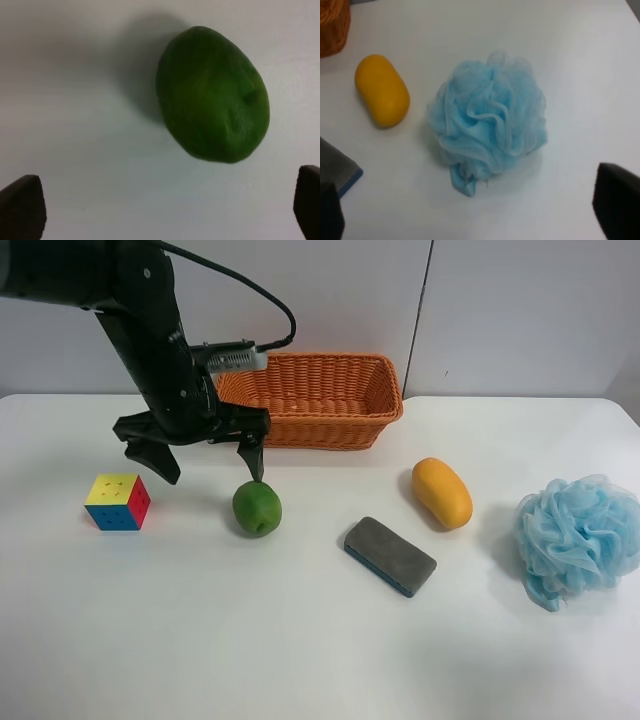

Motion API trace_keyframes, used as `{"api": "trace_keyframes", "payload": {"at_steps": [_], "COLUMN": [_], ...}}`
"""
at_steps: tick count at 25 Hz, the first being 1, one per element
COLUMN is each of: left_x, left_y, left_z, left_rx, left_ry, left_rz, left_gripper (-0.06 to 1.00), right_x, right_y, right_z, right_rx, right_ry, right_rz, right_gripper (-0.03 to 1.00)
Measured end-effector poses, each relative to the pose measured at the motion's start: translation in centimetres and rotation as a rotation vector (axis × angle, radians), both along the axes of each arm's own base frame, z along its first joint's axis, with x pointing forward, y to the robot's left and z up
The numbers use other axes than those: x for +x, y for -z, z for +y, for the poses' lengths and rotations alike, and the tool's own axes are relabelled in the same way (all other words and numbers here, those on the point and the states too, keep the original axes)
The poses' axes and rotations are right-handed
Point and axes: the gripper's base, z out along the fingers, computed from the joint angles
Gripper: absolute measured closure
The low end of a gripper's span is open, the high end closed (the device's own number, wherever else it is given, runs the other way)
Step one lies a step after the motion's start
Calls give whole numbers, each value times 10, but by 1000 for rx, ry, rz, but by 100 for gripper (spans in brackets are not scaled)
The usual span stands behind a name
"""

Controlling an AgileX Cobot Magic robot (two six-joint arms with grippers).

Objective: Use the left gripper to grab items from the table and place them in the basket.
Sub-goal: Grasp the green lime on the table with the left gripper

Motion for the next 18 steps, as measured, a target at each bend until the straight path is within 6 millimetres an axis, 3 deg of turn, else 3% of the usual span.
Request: {"api": "trace_keyframes", "payload": {"at_steps": [7,18], "left_x": [11,23], "left_y": [36,72], "left_z": [-10,-19], "left_rx": [-45,-83], "left_ry": [-44,-81], "left_rz": [43,43], "left_gripper": [-5,-5], "right_x": [0,0], "right_y": [0,0], "right_z": [0,0], "right_rx": [0,0], "right_ry": [0,0], "right_rz": [0,0], "right_gripper": [-2,-2]}}
